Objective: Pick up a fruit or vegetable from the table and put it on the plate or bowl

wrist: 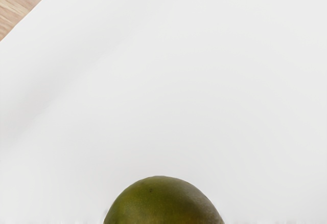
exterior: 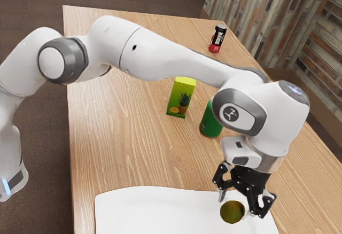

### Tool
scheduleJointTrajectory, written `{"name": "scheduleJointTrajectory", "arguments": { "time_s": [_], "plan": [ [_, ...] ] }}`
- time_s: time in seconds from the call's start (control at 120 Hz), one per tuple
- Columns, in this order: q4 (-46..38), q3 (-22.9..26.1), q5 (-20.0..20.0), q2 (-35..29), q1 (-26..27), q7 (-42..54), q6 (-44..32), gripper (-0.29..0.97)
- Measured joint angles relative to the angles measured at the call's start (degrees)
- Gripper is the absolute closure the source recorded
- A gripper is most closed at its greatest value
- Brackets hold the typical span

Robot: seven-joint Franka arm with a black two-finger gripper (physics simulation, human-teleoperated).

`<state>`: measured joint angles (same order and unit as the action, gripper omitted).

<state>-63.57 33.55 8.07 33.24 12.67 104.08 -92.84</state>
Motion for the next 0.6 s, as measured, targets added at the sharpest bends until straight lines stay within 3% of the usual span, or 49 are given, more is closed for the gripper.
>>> {"name": "scheduleJointTrajectory", "arguments": {
  "time_s": [0.167,0.45,0.5,0.6],
  "plan": [
    [0.08,0.01,5.72,0.02,2.14,-2.72,-0.66,0.09],
    [0.38,-0.88,7.63,-1.06,1.29,-7.13,-0.19,0.01],
    [0.56,-5.95,7.72,-3.63,0.51,-8.14,1.64,0.01],
    [0.68,-24.05,7.0,-7.04,-0.69,-9.93,7.3,0.0]
  ]
}}
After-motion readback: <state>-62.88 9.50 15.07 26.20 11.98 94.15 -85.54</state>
